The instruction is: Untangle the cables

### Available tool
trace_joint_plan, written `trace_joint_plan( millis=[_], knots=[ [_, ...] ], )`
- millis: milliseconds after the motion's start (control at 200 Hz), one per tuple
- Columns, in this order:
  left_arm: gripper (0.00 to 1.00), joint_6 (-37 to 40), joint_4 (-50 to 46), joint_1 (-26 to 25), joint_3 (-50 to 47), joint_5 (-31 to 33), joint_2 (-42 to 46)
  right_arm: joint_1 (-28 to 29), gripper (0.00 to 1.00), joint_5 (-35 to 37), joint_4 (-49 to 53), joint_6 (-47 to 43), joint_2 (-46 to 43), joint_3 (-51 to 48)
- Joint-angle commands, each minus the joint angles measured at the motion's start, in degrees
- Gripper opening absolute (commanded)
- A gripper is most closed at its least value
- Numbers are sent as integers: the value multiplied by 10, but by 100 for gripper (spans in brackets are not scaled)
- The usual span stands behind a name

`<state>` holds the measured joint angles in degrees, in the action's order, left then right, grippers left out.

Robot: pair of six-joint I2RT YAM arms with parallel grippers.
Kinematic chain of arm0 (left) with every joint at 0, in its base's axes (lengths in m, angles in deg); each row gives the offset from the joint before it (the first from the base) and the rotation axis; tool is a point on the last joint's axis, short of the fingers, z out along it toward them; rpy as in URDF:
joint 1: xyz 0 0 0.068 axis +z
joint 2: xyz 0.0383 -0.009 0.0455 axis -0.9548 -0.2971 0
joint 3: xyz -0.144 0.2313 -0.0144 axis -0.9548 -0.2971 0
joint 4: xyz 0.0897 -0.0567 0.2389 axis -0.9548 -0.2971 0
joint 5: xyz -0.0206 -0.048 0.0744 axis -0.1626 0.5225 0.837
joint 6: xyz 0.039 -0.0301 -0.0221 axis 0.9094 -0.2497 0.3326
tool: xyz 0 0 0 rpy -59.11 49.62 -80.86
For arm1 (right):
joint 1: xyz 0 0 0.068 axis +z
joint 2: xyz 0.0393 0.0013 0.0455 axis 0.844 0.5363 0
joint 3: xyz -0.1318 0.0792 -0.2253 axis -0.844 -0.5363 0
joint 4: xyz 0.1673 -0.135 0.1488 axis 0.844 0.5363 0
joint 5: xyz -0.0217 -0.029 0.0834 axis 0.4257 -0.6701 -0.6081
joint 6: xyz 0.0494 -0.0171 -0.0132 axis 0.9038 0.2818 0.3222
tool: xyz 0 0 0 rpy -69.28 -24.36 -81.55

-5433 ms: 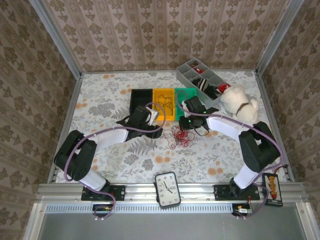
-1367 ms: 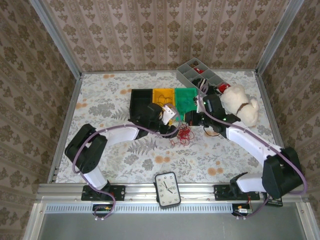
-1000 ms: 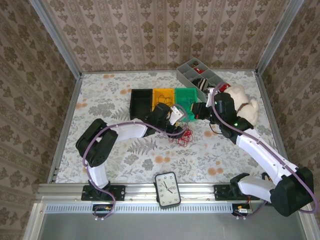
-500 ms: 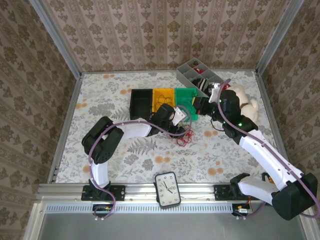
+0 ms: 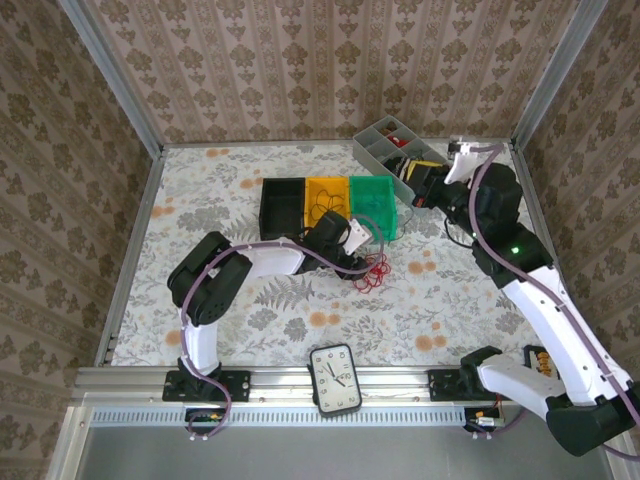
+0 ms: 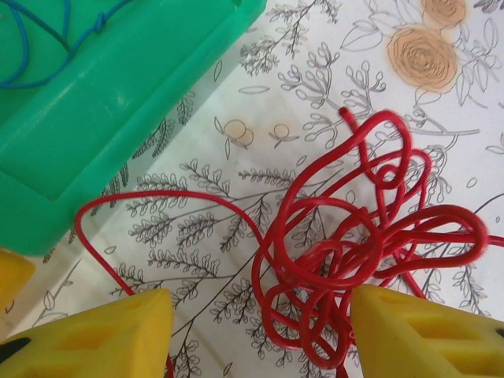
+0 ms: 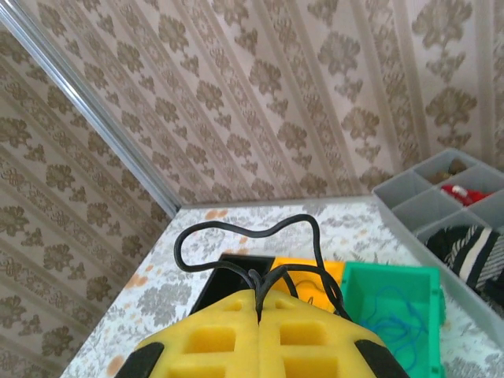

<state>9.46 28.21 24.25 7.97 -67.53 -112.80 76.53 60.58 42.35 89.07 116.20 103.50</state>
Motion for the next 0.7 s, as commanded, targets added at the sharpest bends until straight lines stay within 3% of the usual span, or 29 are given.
trace_joint_plan(
  millis=[0,340,580,695],
  knots=[
    [61,17,-18,-5,-11,12,-5,-10,1,11,11,-33,-16,39],
    [61,4,7,-4,-37,32,17,-26,1,-94,10,-27,49,131],
    [64,-60,106,20,-102,77,165,-6,2,-132,-2,-4,136,173],
    [66,-128,151,48,-141,165,232,19,1,-143,-3,-10,187,210]
  ],
)
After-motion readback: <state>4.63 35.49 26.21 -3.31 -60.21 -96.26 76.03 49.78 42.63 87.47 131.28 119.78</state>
